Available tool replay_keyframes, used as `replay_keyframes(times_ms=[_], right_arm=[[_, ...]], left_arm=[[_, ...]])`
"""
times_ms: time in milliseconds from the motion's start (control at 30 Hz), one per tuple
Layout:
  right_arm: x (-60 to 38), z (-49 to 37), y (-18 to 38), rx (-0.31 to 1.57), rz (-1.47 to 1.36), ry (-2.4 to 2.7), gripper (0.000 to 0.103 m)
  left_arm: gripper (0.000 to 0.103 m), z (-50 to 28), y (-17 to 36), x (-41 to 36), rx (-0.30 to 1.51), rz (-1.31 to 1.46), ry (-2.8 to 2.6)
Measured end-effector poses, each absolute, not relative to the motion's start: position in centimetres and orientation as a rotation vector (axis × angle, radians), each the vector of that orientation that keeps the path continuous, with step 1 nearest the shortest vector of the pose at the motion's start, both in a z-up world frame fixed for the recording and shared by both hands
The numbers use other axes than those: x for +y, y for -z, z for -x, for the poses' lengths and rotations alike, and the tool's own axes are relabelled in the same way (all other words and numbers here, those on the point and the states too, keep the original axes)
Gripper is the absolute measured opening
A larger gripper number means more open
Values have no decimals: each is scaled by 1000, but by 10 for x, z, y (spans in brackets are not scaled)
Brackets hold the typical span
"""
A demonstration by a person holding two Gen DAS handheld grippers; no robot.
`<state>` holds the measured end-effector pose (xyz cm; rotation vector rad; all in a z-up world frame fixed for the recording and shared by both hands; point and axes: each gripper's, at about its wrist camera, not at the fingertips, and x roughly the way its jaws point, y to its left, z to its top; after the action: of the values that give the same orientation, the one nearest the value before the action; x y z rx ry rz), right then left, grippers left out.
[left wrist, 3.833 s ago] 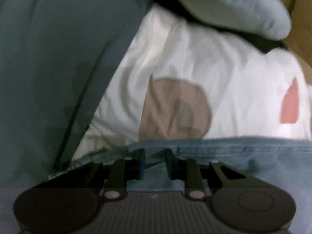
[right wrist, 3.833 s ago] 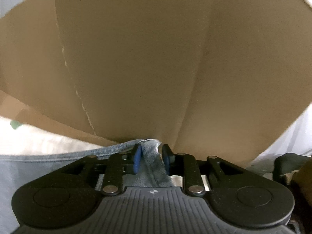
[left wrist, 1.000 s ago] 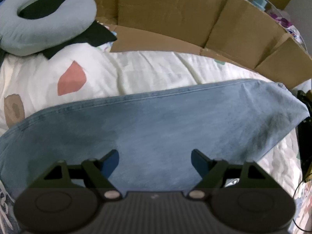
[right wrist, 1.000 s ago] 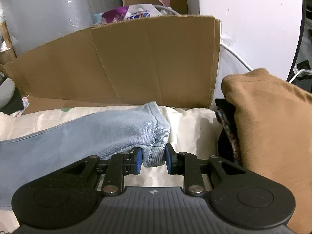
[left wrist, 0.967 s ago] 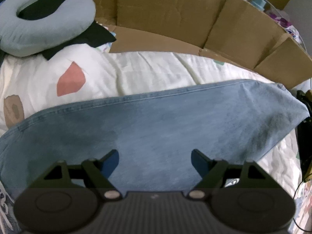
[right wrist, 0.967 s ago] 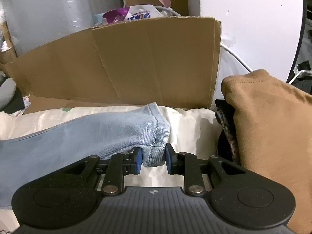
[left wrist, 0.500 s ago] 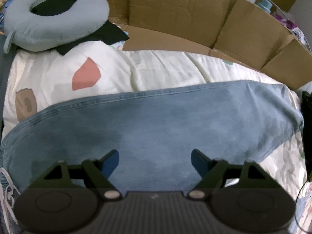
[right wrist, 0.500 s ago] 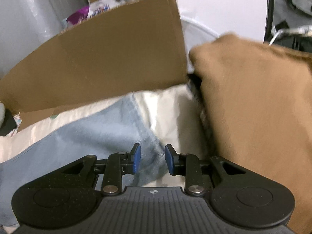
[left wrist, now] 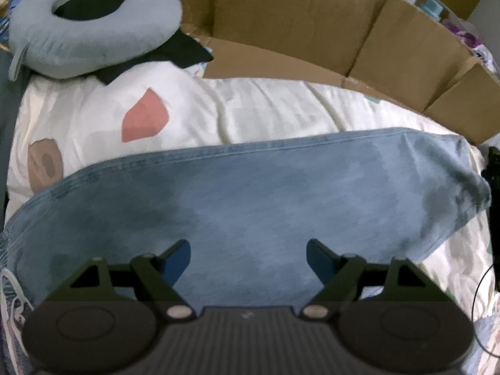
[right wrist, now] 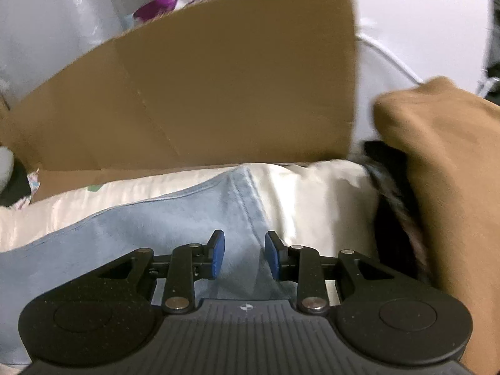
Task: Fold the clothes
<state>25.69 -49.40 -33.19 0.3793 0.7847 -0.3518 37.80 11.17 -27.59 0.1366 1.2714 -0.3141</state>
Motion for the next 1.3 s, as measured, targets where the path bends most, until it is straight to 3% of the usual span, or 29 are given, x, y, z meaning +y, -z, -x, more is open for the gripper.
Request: replay_keyframes(times_ms=[733,767,800,867,1033,1300], right_arm=[[-511,-352,379,852,-159,268,52],[-511,-352,379,846,-153,263,44],[-511,-352,379,840,-143,261,28],[-511,-352,376,828,-111,260,20],[-511,-351,361,744,-75,269,13],[-511,-361,368,720,-28,284,13]], left_arm=[[93,-385,285,154,1309,-137,122],[93,-385,285,154,1310,-135,123],[93,-385,285,154,1309,-134,126],[93,-386,284,151,1304,-136,135],[93,-389,287,146,1286,-157,158],[92,-409,307,167,1281,-158,96]])
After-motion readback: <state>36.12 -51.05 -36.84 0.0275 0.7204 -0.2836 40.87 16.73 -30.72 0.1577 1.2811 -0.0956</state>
